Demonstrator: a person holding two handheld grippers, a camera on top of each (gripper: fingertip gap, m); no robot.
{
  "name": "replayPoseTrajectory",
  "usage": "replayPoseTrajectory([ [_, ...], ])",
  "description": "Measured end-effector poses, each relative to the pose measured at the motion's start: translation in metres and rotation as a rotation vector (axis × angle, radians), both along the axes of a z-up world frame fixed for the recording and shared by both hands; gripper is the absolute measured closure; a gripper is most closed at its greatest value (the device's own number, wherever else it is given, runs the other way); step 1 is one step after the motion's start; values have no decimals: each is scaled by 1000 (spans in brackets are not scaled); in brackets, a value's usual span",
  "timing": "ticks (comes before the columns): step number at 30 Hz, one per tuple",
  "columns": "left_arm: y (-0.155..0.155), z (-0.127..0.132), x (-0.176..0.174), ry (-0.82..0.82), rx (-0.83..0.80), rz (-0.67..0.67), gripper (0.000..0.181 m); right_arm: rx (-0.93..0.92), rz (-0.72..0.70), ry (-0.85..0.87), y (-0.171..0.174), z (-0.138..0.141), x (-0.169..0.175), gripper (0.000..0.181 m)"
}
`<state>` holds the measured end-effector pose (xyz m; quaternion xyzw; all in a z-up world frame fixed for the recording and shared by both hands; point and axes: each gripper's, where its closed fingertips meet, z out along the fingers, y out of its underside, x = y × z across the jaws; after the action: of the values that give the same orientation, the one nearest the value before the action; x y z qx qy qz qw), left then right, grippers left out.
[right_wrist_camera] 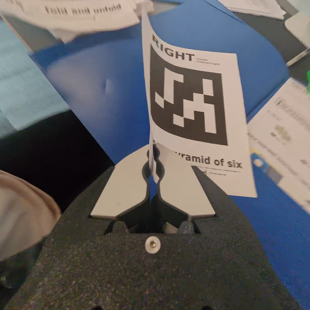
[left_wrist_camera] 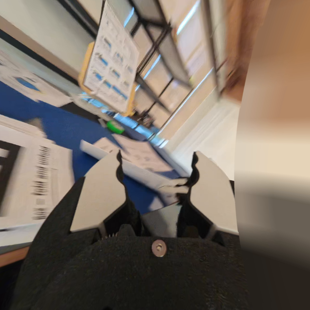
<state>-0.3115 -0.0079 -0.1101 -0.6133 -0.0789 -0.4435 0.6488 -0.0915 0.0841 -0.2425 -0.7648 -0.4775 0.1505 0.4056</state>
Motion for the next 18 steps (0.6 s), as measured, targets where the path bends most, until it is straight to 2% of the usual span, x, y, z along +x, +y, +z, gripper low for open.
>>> replayPoseTrajectory([
  [1,3,-6,14,-98,-7,-42,114,-47,-14,76,-3,1,-4,181],
  [2,9,-17,36,-114,-28,-123,124,-79,-26,144,-5,3,-9,181],
  [5,49,-61,88,-28,-205,-240,131,-38,-65,247,-7,9,-17,181],
  [7,72,-73,112,-51,-315,-338,112,85,-76,217,-8,11,-20,181],
  [8,86,-85,115,-18,-393,-316,104,140,-71,203,-11,13,-23,181],
  [10,115,-93,113,-24,-448,-246,88,225,-49,171,-18,13,-31,181],
  [12,137,-105,114,49,-515,-223,70,265,-29,134,-20,10,-38,181],
  [13,144,-105,117,57,-521,-231,72,268,-16,124,-21,7,-41,181],
  [14,149,-103,121,54,-504,-257,91,271,1,128,-23,6,-44,174],
  [17,152,-98,124,89,-415,-319,174,266,112,155,-33,8,-52,154],
  [18,150,-93,124,122,-362,-336,180,246,163,174,-37,10,-53,148],
])
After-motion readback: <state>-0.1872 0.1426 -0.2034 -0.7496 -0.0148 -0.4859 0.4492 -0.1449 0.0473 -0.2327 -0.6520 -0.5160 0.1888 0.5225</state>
